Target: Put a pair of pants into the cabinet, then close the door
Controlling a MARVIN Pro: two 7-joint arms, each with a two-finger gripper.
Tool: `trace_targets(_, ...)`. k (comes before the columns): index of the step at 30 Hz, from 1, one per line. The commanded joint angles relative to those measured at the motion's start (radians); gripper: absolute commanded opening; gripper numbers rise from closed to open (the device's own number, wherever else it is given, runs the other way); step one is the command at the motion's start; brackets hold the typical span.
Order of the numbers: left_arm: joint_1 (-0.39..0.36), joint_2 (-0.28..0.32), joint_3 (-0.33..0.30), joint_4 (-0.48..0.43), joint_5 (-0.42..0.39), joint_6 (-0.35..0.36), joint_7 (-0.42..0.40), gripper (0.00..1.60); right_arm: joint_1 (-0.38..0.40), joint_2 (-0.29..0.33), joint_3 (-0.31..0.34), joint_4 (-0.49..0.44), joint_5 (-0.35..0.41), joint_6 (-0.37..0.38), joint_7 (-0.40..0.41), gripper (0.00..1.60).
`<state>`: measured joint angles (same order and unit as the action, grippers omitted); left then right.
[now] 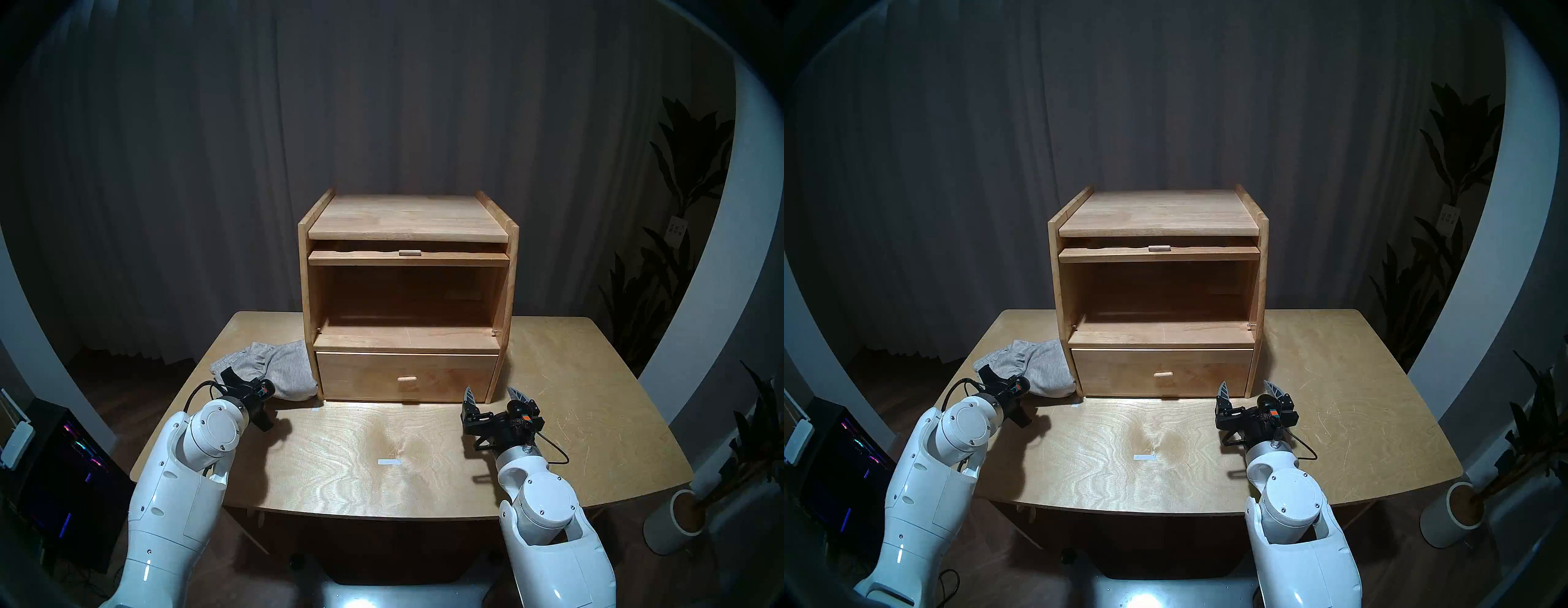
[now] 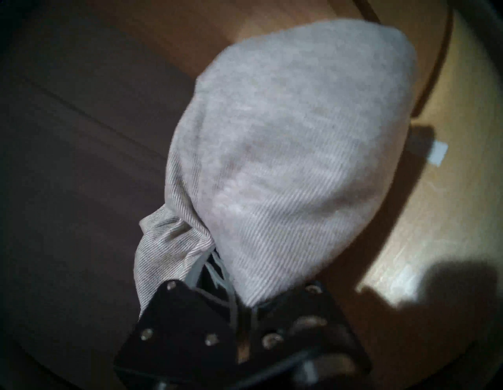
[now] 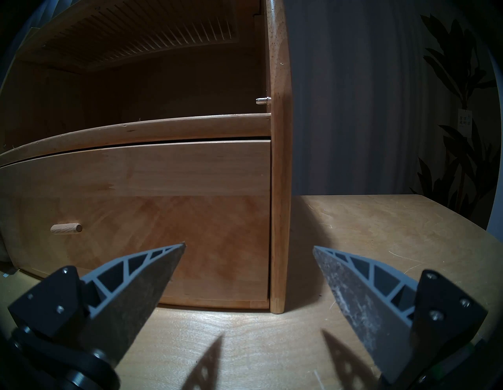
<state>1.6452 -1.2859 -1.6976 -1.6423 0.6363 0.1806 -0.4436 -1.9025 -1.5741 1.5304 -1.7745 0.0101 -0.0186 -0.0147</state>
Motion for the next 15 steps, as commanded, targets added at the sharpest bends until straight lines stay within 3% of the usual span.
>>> trace_targets(1, -0.004, -0.082, -0.066, -0.109, -0.143, -0.056, 0.022, 0.0, 0.008, 0.0, 0.0, -0.016, 0.0, -0.005, 0.0, 1.6)
trace_targets(4, 0.003, -0.102, -0.089, -0.14, -0.206, -0.074, 0.015, 0.0, 0.009, 0.0, 0.0, -0.012, 0.0, -0.005, 0.0, 1.6)
trace_targets(15, 0.008, -0.164, -0.072, -0.261, -0.392, -0.127, -0.057, 0.0, 0.011, 0.0, 0.0, 0.001, 0.0, -0.004, 0.0, 1.6)
